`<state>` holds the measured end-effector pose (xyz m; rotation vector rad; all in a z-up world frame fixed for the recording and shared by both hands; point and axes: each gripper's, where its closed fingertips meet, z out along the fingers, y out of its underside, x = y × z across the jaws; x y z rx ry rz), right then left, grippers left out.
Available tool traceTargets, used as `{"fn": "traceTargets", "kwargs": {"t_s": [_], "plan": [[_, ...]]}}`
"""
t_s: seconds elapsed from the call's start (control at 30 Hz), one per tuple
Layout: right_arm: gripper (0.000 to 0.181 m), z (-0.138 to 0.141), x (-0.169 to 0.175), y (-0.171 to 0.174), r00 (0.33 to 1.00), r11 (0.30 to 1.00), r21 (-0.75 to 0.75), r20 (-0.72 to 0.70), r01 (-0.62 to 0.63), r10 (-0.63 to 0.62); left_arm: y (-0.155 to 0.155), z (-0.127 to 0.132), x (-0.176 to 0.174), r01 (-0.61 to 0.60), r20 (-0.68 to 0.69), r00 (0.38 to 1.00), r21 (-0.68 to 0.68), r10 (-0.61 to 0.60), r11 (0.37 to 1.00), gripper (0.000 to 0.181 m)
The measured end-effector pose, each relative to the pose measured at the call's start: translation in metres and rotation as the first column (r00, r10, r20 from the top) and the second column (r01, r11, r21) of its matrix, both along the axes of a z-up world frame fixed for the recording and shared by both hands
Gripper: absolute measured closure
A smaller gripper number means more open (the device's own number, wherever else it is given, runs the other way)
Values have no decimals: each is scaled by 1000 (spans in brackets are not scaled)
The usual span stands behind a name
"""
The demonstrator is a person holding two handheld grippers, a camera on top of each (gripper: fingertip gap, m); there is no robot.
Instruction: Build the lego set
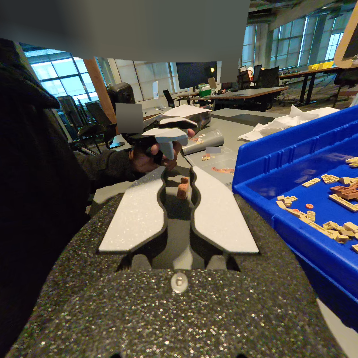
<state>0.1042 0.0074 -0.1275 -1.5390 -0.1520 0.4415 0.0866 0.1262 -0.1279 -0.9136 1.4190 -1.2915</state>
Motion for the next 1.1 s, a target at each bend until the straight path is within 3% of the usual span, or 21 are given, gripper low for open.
{"fn": "traceTargets", "kwargs": {"t_s": [0.17,0.3,0.4,0.53,0.6,0.67,0.73,0.87,0.97,1.0,1.1], "plan": [[157,12,1,19,996,1000,-7,-84,-28,27,5,3,2,-5,1,1000,-45,5,999,153],[156,29,1,36,999,999,22,-18,-39,39,9,6,0,-3,16,1000,-89,5,996,153],[156,26,4,47,998,999,42,59,-22,20,9,7,0,4,17,1000,-97,-2,995,153],[157,13,0,43,999,998,60,37,-14,12,11,9,2,-1,36,999,-95,4,996,153],[159,13,-5,35,999,997,75,43,-33,29,11,20,9,21,26,999,-81,-19,997,153],[160,13,-8,27,996,995,88,78,-41,35,11,46,28,72,1,997,15,-72,997,154],[160,13,-10,23,994,994,91,104,-54,44,5,75,59,133,-118,986,123,-118,983,156],[161,11,-14,14,993,992,90,83,-89,81,-20,87,144,357,-520,838,291,-167,887,151],[161,9,-11,9,994,992,86,69,-91,85,-30,67,209,474,-654,751,433,-94,766,161],[161,10,-9,8,995,992,87,55,-91,86,-31,49,225,526,-721,691,449,-56,722,163],[162,11,-5,5,995,992,80,6,-97,97,-23,-20,237,746,-909,406,388,91,541,170]]}}
